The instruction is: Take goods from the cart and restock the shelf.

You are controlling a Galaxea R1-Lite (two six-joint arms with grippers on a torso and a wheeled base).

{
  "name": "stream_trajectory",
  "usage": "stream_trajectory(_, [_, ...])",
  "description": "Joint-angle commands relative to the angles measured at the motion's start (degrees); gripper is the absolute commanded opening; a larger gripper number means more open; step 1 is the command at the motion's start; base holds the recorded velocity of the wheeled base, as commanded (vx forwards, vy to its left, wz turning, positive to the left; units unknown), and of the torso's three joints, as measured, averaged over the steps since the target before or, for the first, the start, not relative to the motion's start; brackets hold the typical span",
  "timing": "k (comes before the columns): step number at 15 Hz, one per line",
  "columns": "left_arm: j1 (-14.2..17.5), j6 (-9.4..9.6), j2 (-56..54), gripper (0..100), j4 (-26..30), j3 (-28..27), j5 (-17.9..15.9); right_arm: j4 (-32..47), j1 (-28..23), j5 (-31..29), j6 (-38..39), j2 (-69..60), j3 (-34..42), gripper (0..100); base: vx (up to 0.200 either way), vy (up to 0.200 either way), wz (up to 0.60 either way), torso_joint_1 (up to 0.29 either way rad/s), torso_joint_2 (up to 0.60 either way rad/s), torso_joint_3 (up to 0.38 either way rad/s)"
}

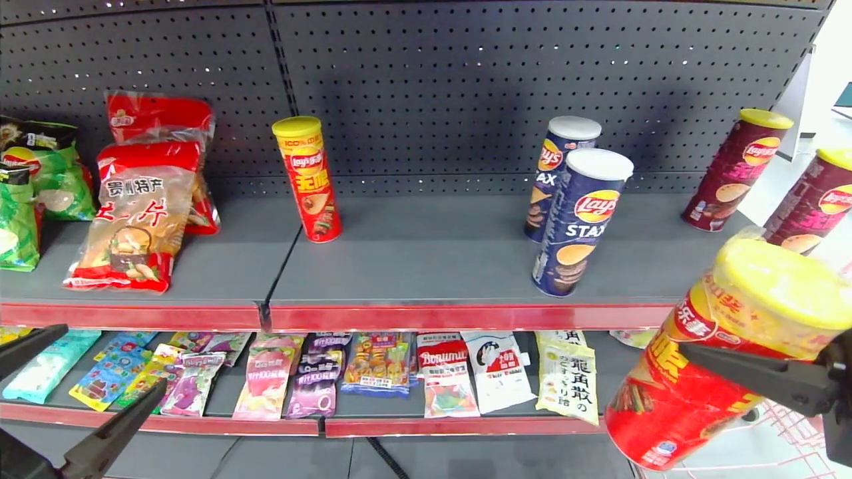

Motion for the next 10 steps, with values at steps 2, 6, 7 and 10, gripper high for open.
stream_trajectory(2, [0.0,-0.01,0.1,100,0.0,0.0,0.0,0.0,0.1,0.0,0.0,0.3,0.0,0,0.000,0.200,0.00,0.005,0.00,0.002])
stream_trajectory(6, [0.0,-0.01,0.3,100,0.0,0.0,0.0,0.0,4.1,-0.2,-0.1,0.0,0.1,0,0.000,0.200,0.00,0.004,0.00,0.001])
stream_trajectory(7, [0.0,-0.01,0.3,100,0.0,0.0,0.0,0.0,4.9,-0.3,-0.1,0.3,-0.1,0,0.000,0.200,0.00,0.007,0.00,0.002])
stream_trajectory(10, [0.0,-0.01,0.3,100,0.0,0.0,0.0,0.0,4.9,-0.2,-0.1,0.4,0.2,0,0.000,0.200,0.00,0.001,0.00,0.004])
